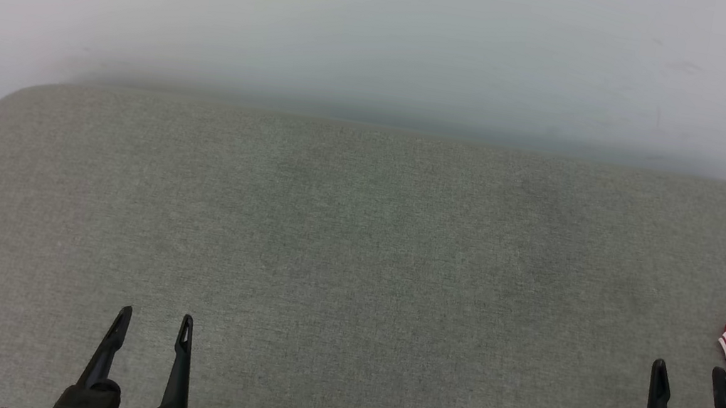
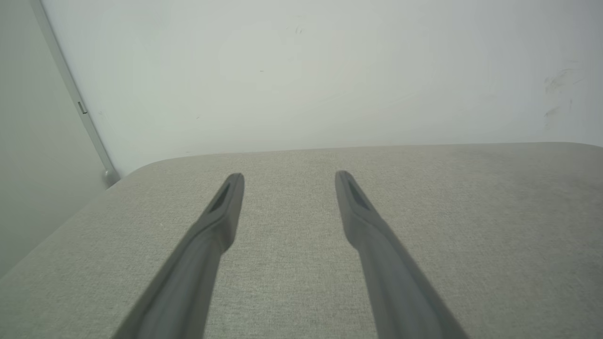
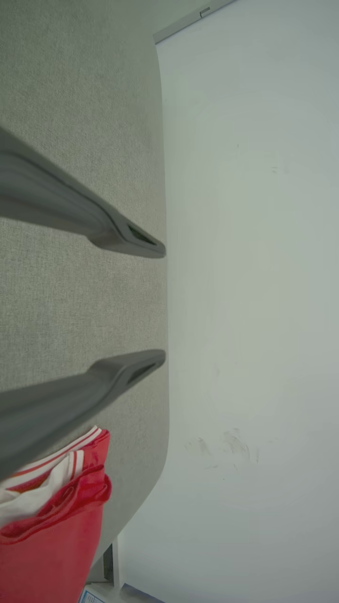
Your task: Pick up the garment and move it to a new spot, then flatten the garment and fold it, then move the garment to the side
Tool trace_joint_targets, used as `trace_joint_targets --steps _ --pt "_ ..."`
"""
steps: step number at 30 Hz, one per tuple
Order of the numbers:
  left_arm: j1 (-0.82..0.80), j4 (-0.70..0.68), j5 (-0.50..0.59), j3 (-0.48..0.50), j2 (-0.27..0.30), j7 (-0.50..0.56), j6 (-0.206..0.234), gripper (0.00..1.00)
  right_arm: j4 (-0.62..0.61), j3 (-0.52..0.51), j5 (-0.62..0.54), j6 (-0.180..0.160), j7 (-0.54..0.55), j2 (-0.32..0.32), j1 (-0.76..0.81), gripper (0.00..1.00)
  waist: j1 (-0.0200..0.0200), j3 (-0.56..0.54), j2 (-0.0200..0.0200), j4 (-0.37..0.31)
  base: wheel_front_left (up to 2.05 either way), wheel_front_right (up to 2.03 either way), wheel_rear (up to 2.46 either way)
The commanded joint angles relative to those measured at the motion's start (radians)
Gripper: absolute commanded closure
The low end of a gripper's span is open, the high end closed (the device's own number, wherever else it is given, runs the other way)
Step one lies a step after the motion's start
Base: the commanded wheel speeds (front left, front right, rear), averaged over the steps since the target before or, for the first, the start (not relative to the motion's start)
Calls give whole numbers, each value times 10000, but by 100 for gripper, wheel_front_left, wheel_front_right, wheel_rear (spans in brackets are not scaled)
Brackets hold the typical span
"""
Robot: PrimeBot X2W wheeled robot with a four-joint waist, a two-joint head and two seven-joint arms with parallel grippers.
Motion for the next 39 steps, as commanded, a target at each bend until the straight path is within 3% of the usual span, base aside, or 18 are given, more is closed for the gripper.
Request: trace_joint_targets --steps 1,10,11,15,39 --pt "62 5 -8 0 -15 -20 1 0 -77 4 35 -9 -25 59 161 0 1 -13 0 1 0 0 0" --pt "88 64 -85 82 -31 -20 -25 0 0 121 53 -9 -25 85 330 0 1 -34 0 2 0 0 0" --pt "21 58 -79 78 -23 0 -2 100 -1 115 56 0 0 35 213 100 1 -35 0 4 0 0 0" --pt "68 355 -239 44 -33 29 -17 100 323 144 209 0 26 39 199 100 1 -34 0 2 0 0 0" --pt "-920 1160 -5577 225 215 992 -525 100 1056 301 5160 -1 1091 -108 -725 100 1 8 0 -44 0 0 0"
